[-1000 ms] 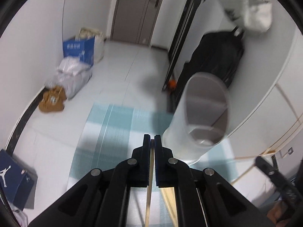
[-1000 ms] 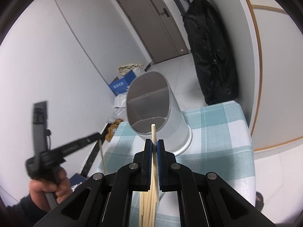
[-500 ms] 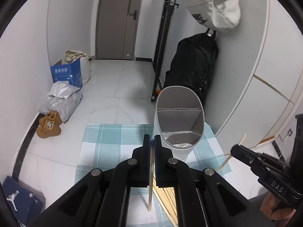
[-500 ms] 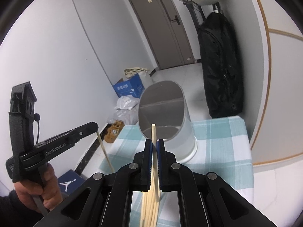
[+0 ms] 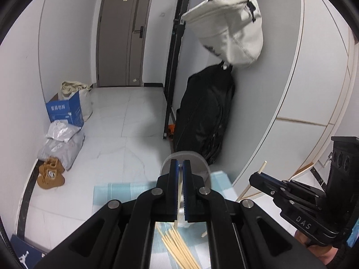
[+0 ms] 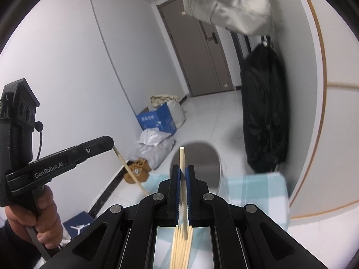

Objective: Organize utensils
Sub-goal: 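Carry both chopsticks over the white holder and open both tools to drop them in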

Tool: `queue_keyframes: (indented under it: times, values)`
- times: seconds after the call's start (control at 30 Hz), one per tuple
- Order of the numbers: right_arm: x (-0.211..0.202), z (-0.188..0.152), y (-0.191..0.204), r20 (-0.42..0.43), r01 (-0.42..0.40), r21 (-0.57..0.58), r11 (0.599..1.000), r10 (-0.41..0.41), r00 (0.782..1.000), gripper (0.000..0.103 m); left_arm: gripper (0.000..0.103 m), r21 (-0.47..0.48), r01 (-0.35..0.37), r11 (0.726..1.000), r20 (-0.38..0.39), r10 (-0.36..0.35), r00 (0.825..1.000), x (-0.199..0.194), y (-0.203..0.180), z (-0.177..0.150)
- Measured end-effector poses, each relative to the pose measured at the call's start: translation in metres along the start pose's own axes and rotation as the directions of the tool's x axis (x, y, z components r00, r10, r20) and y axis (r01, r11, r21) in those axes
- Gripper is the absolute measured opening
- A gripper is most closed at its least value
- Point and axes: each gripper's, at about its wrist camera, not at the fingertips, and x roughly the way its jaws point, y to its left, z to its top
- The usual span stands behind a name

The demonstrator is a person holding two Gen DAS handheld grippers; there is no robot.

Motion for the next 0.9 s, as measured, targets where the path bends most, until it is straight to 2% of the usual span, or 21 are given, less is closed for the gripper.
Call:
queue_keyframes:
  times: [0.13, 0.27, 0.4, 0.6, 0.9]
  values:
    - [-0.001, 0.039, 0.003, 0.027, 0.007, -0.026, 1.000, -0.006, 1.000, 0.004, 0.000, 0.024, 0.016, 1.000, 0.015, -0.016, 1.000, -0.003, -0.003, 0.033]
    - [0.005, 0.072, 0.004, 0.054, 0.016, -0.053, 0.998, -0.013, 0.998, 0.004, 0.000, 0.029, 0.017, 0.999, 0.063, -0.019, 0.998, 0.001, -0.003, 0.063]
    - [0.018, 0.098, 0.001, 0.085, 0.033, -0.063, 0.997, -0.028, 0.996, 0.004, 0.000, 0.037, 0.012, 0.999, 0.090, -0.015, 0.996, 0.013, -0.001, 0.081]
    - [0.050, 0.109, -0.011, 0.091, 0.060, -0.058, 0.997, -0.055, 0.994, 0.004, 0.000, 0.017, 0.028, 0.999, 0.077, -0.030, 0.997, 0.042, 0.006, 0.080]
    - [0.095, 0.088, -0.022, 0.008, 0.049, -0.095, 0.994, -0.048, 0.999, 0.004, 0.000, -0.004, 0.070, 0.998, -0.029, -0.070, 0.997, 0.085, 0.024, 0.059]
